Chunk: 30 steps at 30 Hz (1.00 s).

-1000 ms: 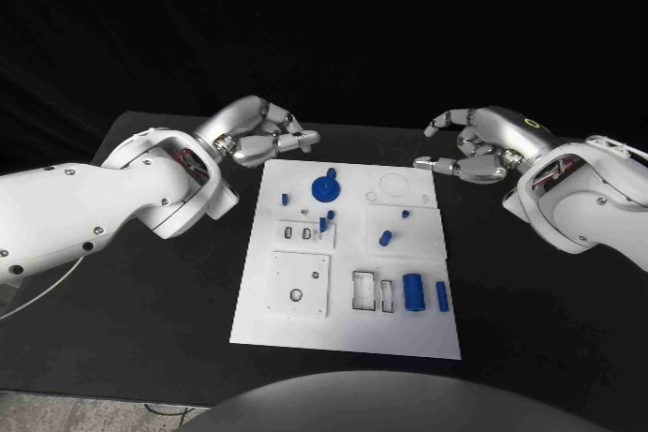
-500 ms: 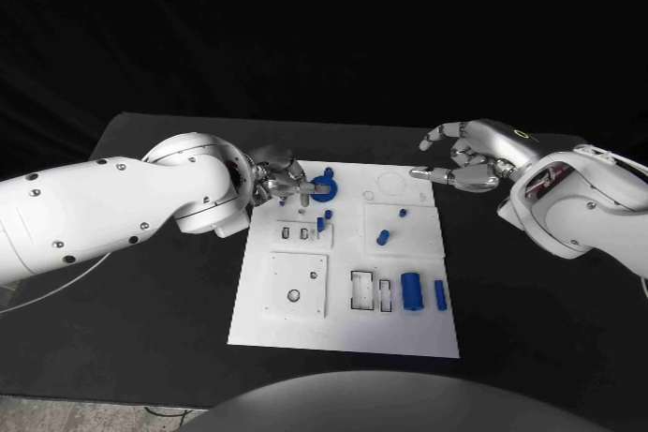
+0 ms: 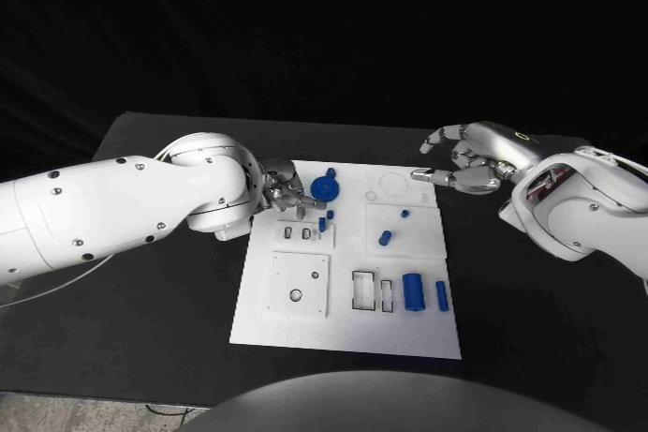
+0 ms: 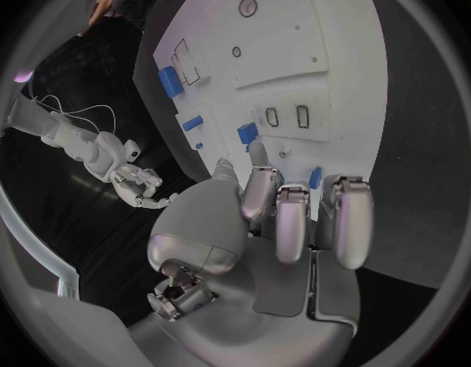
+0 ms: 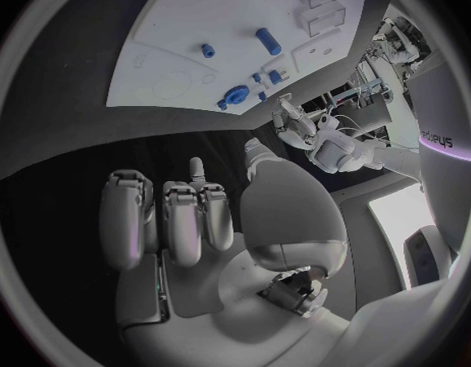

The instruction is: Assemble the parts on the task board

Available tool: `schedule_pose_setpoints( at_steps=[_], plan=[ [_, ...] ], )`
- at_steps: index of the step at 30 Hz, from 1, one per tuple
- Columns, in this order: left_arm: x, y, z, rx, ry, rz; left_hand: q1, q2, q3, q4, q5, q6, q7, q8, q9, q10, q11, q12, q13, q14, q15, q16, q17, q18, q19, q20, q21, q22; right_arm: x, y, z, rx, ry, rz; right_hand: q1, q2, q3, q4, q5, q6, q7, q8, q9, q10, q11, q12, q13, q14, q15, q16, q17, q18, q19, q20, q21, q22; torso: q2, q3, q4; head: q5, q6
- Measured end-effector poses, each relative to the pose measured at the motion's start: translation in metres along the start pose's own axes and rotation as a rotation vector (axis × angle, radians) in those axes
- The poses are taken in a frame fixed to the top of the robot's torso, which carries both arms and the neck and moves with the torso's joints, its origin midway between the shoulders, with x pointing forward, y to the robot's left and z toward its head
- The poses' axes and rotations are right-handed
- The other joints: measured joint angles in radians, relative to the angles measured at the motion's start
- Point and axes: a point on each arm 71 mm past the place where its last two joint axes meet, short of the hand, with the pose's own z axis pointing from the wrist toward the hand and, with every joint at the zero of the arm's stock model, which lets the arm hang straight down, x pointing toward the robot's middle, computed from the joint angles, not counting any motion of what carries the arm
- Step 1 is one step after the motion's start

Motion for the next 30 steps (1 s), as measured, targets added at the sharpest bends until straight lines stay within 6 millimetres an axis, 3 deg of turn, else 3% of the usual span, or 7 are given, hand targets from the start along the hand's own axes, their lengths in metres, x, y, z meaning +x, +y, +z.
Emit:
schedule_pose_setpoints(
  at_steps=[12, 16, 30],
  plan=[
    [0.002, -0.009, 0.005, -0.011, 0.017, 0.049, 0.026, -0.004, 0.025, -0.019, 0.009, -0.008, 0.007, -0.104, -0.005, 0.000, 0.000, 0.001, 0.001, 0.000, 0.000, 0.000, 0.000, 0.000, 0.000, 0.000, -0.005, 0.000, 0.001, 0.001, 0.002, -0.001, 0.008, 0.000, 0.005, 0.005, 0.000, 0.000, 0.012, 0.007, 0.000, 0.005, -0.004, 0.000, 0.000, 0.000, 0.000, 0.002, 0.002, 0.000, 0.000, 0.000, 0.000, 0.000, 0.004, 0.000, -0.001, 0.0013, -0.0004, 0.007, 0.000],
    [0.002, -0.014, 0.008, -0.012, 0.016, 0.071, 0.026, -0.004, 0.028, -0.022, 0.009, 0.001, 0.015, -0.115, -0.006, 0.000, 0.000, 0.001, 0.000, 0.000, 0.000, 0.000, 0.000, 0.000, 0.000, 0.000, -0.005, 0.000, 0.002, 0.000, 0.001, 0.003, 0.013, -0.001, 0.005, 0.005, 0.000, 0.000, 0.012, 0.014, 0.000, 0.005, -0.005, 0.000, 0.000, 0.000, 0.000, 0.002, 0.002, 0.000, 0.000, 0.000, 0.000, 0.000, 0.004, 0.000, -0.001, 0.0020, -0.0004, 0.006, 0.000],
    [0.002, -0.026, 0.016, -0.024, 0.007, 0.185, 0.025, -0.004, 0.039, -0.022, 0.000, 0.030, 0.007, -0.129, 0.007, 0.000, 0.000, 0.001, 0.000, 0.000, 0.000, 0.000, 0.000, 0.000, 0.000, 0.000, -0.005, 0.000, 0.004, 0.000, 0.003, 0.013, 0.032, -0.005, 0.009, 0.009, 0.000, 0.000, 0.016, 0.027, 0.001, 0.009, -0.008, 0.000, 0.000, 0.000, 0.000, 0.002, 0.002, 0.000, 0.000, 0.000, 0.000, 0.000, 0.004, 0.000, -0.001, 0.0064, -0.0004, 0.006, 0.000]
  ],
)
